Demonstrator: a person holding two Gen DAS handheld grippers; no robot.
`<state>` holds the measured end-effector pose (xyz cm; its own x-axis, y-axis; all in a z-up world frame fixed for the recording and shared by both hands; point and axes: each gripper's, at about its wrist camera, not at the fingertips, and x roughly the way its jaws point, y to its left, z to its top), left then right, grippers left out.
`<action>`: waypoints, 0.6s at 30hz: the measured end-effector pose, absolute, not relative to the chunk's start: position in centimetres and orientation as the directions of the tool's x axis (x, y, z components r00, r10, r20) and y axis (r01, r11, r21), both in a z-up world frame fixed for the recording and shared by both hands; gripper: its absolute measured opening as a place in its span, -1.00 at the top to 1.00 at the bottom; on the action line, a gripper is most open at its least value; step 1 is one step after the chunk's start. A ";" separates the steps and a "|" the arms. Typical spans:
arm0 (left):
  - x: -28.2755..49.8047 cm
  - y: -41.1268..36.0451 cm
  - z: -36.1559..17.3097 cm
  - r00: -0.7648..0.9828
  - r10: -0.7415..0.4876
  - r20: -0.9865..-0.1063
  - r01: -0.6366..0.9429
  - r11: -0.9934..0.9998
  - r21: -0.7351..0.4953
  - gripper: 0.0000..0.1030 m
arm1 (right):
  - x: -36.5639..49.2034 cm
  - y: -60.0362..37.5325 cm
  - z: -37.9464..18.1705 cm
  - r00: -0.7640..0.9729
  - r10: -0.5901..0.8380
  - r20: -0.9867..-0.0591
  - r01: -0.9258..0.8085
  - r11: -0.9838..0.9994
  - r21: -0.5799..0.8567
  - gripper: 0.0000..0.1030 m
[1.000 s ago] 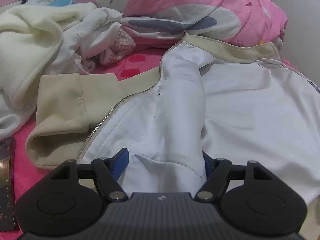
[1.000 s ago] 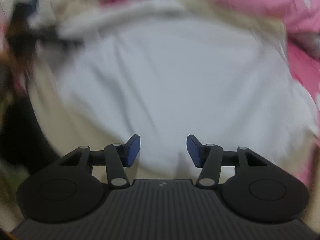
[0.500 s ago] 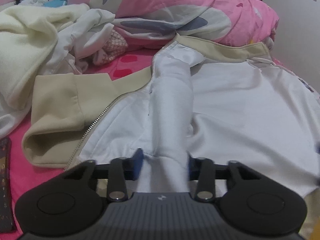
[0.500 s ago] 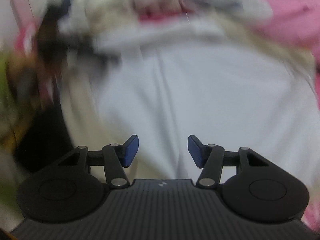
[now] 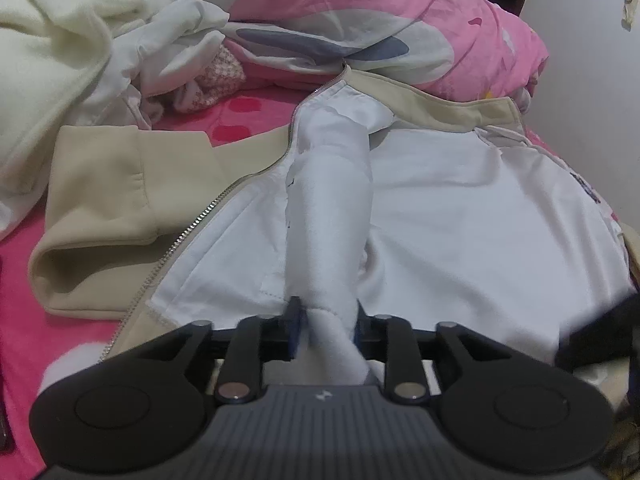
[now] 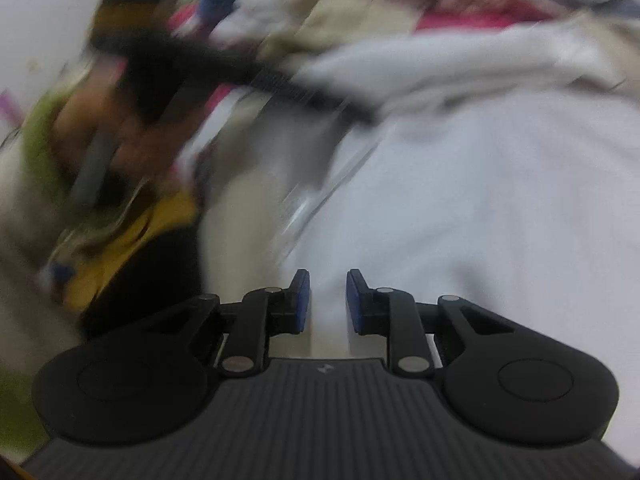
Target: Fold clothes
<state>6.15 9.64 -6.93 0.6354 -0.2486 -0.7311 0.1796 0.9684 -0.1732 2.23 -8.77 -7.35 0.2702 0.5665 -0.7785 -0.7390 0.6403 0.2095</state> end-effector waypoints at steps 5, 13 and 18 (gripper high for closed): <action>4.0 11.1 -6.1 0.654 -0.220 -0.724 0.182 0.975 -0.131 -0.28 | 2.3 -8.5 -9.5 0.236 0.604 -0.761 -0.714 0.639 0.285 0.60; -1.5 14.7 -5.4 0.714 -0.226 -0.662 0.179 0.974 -0.140 -0.59 | -2.1 -11.6 -7.1 0.308 0.647 -0.698 -0.673 0.666 0.320 0.57; -3.4 15.7 -5.3 0.761 -0.184 -0.623 0.126 0.983 -0.137 -0.63 | -2.2 -13.8 -6.3 0.475 0.629 -0.616 -0.521 0.765 0.379 0.48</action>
